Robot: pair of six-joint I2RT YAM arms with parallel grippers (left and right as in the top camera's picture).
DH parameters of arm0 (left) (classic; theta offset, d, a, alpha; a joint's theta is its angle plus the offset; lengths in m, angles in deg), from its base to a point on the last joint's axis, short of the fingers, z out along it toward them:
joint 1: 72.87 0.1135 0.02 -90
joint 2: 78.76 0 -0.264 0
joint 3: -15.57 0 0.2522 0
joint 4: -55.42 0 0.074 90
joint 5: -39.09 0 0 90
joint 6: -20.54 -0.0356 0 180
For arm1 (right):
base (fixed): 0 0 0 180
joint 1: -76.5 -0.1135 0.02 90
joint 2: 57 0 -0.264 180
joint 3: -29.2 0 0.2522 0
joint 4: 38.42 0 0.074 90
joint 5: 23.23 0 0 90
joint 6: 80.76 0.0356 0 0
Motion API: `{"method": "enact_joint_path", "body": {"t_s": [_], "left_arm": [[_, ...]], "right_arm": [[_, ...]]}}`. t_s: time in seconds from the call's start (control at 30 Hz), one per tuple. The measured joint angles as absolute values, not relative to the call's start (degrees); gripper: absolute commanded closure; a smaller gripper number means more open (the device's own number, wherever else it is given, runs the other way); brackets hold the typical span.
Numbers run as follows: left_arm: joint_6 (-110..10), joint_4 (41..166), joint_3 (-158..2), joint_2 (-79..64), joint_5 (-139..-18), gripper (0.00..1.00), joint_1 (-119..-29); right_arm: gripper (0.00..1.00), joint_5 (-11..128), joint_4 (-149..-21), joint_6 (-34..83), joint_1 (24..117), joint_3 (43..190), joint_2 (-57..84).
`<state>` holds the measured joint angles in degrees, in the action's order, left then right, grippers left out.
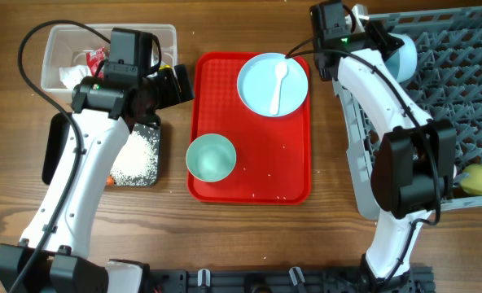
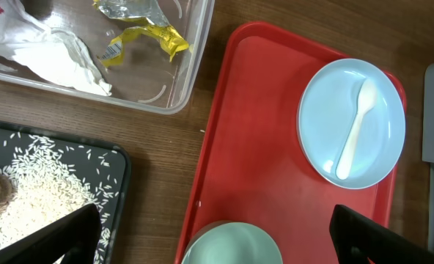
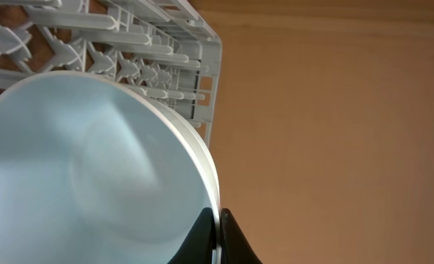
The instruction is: Sort waste into correct bins and load items into the dishwasher rack
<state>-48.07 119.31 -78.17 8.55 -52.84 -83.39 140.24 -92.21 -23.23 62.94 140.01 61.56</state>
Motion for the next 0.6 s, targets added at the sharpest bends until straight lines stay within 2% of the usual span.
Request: {"method": "enact_joint_path", "body": {"t_s": [0.17, 0.2, 0.23, 0.27, 0.43, 0.6], "left_arm": [[-48.1, 119.3, -78.2, 8.6, -52.8, 0.0, -83.4], [-48.1, 119.3, -78.2, 8.6, -52.8, 0.0, -83.4], [-48.1, 119.3, -78.2, 8.6, -52.8, 0.0, -83.4], [-48.1, 119.3, -78.2, 8.6, -52.8, 0.0, -83.4], [-48.1, 119.3, -78.2, 8.6, -52.8, 0.0, -83.4], [-48.1, 119.3, -78.2, 8.6, -52.8, 0.0, -83.4]], "right_arm": [[0.96, 137.3, -96.6, -20.7, 62.9, 140.0, 61.6], [0.92, 137.3, -97.0, -20.1, 62.9, 140.0, 61.6], [0.8, 137.3, -97.4, -19.4, 62.9, 140.0, 61.6], [0.55, 136.4, -98.1, -18.8, 62.9, 140.0, 61.6], [0.24, 131.9, -99.6, -17.8, 61.0, 139.9, 61.7], [0.09, 127.8, -99.6, -15.8, 56.2, 139.9, 61.7]]}}
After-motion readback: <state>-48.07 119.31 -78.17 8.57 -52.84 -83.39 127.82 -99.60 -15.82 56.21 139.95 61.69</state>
